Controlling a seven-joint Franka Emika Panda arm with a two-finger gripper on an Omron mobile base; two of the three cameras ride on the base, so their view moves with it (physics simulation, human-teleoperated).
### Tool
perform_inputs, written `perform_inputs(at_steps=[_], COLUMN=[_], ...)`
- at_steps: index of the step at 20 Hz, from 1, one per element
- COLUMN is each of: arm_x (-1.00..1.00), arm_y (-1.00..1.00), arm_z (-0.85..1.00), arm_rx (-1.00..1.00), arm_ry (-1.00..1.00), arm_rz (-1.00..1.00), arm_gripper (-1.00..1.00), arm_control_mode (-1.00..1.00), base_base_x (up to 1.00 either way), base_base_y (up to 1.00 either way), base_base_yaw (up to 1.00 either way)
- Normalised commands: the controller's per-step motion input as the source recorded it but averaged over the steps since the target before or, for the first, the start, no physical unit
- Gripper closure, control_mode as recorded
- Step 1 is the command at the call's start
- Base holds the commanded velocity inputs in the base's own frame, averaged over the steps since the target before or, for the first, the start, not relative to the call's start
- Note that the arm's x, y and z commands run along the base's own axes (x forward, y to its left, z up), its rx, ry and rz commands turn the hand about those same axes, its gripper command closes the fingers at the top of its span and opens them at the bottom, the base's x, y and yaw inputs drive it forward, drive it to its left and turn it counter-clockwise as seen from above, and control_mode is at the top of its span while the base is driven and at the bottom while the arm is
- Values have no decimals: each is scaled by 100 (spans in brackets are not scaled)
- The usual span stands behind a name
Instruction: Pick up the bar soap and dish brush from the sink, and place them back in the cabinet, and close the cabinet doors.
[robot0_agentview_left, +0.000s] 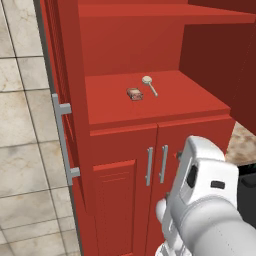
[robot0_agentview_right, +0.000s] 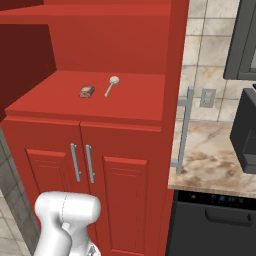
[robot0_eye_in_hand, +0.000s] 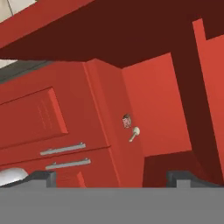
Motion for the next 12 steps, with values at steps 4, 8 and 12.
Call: perform_inputs(at_steps=[4,8,12], arm_x=[0,0,0], arm_y=[38,40,43], arm_z=[0,0,0], arm_rx=[-11,-10,-9], arm_ry=[0,0,0], arm_rz=[5,4,5], arm_gripper=[-100,-100,-100], arm_control_mode=[-100,-100,-100], base_base_x=[0,0,0], base_base_y=[0,0,0], base_base_yaw=[0,0,0])
